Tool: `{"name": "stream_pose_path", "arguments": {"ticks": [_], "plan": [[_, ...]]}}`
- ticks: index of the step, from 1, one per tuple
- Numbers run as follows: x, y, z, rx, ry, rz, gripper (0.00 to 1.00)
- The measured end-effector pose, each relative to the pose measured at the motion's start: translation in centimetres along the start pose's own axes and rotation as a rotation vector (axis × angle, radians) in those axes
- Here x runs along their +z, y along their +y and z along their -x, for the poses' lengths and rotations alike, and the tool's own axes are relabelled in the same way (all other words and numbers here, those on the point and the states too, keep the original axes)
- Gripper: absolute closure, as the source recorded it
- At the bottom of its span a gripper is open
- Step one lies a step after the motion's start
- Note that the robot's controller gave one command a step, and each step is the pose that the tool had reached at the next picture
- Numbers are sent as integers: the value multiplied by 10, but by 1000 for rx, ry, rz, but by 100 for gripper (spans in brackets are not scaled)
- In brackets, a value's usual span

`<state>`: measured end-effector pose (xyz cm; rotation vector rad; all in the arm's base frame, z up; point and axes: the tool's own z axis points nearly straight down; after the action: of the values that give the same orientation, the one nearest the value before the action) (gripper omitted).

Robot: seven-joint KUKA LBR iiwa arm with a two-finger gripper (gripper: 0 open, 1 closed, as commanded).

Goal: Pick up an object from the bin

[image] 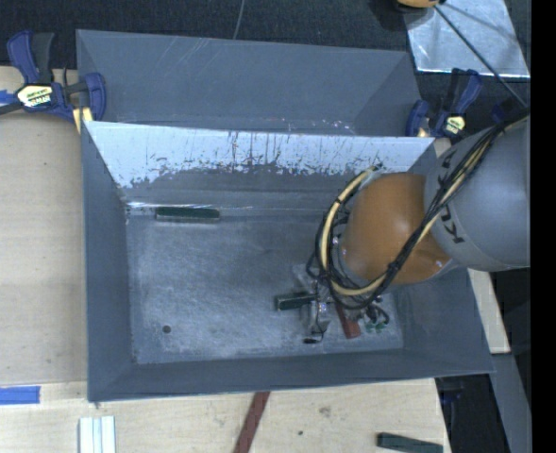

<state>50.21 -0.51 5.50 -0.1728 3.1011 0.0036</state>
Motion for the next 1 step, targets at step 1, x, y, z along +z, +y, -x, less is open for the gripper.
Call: {"name": "stream_pose_path", "arguments": {"ticks": [1], "plan": [[-4, 0, 1, 2, 5, 0, 100]]}}
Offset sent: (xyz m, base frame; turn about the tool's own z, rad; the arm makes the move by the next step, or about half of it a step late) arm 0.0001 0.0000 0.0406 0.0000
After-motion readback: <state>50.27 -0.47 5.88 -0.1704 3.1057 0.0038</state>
